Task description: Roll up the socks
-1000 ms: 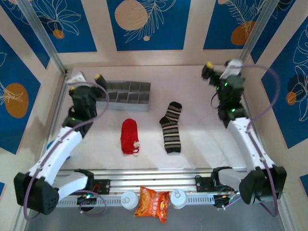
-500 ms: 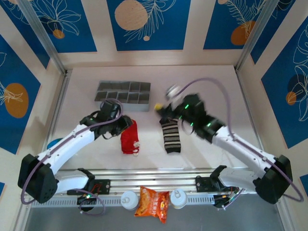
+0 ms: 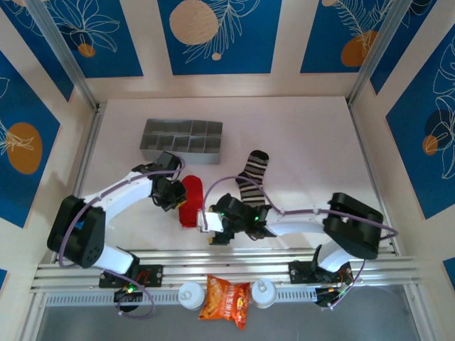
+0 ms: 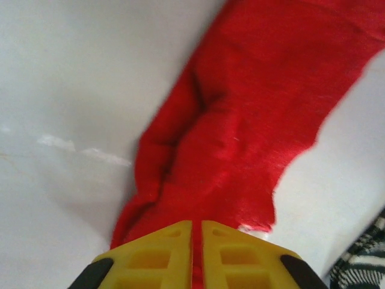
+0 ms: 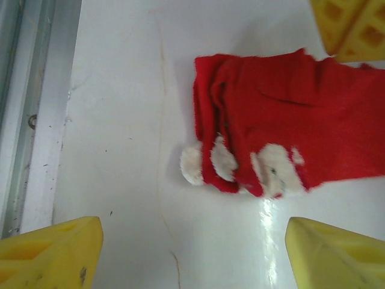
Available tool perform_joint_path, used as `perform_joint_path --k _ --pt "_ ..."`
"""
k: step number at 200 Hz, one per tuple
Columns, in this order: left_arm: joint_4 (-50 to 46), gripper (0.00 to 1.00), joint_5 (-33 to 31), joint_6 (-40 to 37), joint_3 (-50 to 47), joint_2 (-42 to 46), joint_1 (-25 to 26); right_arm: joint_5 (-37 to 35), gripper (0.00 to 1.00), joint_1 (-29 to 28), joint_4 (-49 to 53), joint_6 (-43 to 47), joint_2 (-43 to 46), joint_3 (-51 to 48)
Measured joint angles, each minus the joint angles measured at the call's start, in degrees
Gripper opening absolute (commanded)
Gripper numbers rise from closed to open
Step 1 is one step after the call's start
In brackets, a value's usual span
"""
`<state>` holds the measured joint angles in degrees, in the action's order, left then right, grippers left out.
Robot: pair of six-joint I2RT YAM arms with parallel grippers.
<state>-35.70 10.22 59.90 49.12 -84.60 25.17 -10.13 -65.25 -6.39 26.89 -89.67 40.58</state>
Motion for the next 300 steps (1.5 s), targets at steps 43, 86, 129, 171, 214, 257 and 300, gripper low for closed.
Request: perform_joint_path --k 43,86,129,171,214,257,300 --pt "1.42 0.04 1.88 -0.66 0.02 -5.66 -0.22 -1.55 0.65 -0.04 -3.50 2.86 -8.33 5.57" --pt "2.25 0.03 3.30 -2.62 1.01 -7.85 -0.20 -2.10 0.54 0.13 -4.74 3.48 -11.08 7.43" --pt "2.25 0.03 3.76 -4.94 2.75 -9.46 -0.11 -3.15 0.42 1.01 -4.72 3.19 -11.52 7.41" --pt "2.29 0.07 3.74 -6.97 5.07 -11.23 0.83 -3.61 0.26 2.29 -3.54 1.95 -11.93 7.45" --pt "1.95 0.31 3.21 -8.07 6.95 -10.60 2.32 -4.92 0.17 1.38 -1.33 -0.52 -12.57 8.35" --pt "-0.66 0.51 0.94 -4.83 7.63 -2.32 2.49 -5.53 0.09 0.33 1.27 -5.09 -12.57 9.60" --pt "-2.14 0.55 1.18 4.07 -0.02 9.60 2.45 -2.95 0.06 0.22 5.42 -12.09 -12.46 11.61"
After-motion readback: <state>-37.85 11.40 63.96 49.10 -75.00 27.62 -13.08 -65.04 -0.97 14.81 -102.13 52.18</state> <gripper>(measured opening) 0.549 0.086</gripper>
